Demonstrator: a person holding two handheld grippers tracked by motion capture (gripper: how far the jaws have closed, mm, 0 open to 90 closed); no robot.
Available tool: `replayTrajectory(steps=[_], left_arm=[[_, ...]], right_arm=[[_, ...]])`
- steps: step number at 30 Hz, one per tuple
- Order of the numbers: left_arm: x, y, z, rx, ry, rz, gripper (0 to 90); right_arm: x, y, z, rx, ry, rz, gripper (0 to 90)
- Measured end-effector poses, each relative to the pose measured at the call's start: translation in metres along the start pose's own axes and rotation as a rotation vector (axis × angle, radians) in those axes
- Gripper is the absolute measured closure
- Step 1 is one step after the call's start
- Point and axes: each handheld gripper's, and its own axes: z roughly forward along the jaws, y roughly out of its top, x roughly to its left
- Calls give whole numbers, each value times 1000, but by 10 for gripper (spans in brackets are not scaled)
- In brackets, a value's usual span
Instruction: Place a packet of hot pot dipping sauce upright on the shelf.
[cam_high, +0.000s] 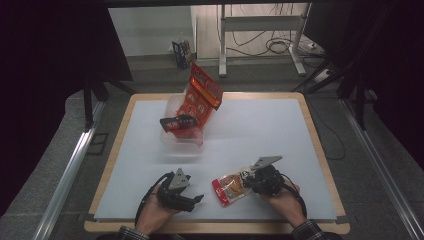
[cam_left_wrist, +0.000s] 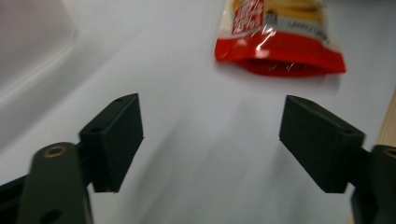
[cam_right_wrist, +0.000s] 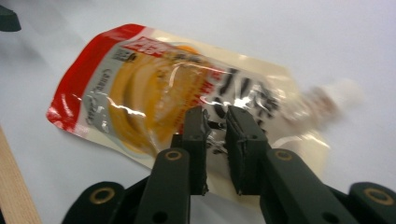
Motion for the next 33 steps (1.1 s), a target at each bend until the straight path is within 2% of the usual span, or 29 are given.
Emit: replayTrajectory(steps=[7, 14, 17, 22, 25, 28, 30, 33], left_arm=[[-9, 14, 10, -45, -43, 11, 419], [-17, 30, 29, -70, -101, 33, 705], [-20, 35, 39, -71, -103, 45, 793], [-22, 40, 54, -67, -131, 23, 896], [-22, 38, 53, -62, -139, 11, 900], [-23, 37, 56, -17, -143, 12, 900], [-24, 35, 57, 5, -143, 24, 900], [-29, 35, 58, 15, -115, 50, 900]], right_arm=[[-12, -7, -14, -25, -46, 30, 659], [-26, -14, -26, -38, -94, 53, 557], [-32, -18, -30, -45, -106, 69, 517], [-39, -22, -34, -46, -115, 89, 486], [-40, -23, -36, -43, -116, 84, 476], [-41, -24, -36, -40, -113, 91, 467], [-41, -24, -36, -39, -108, 94, 459], [-40, -23, -36, -41, -100, 99, 434]])
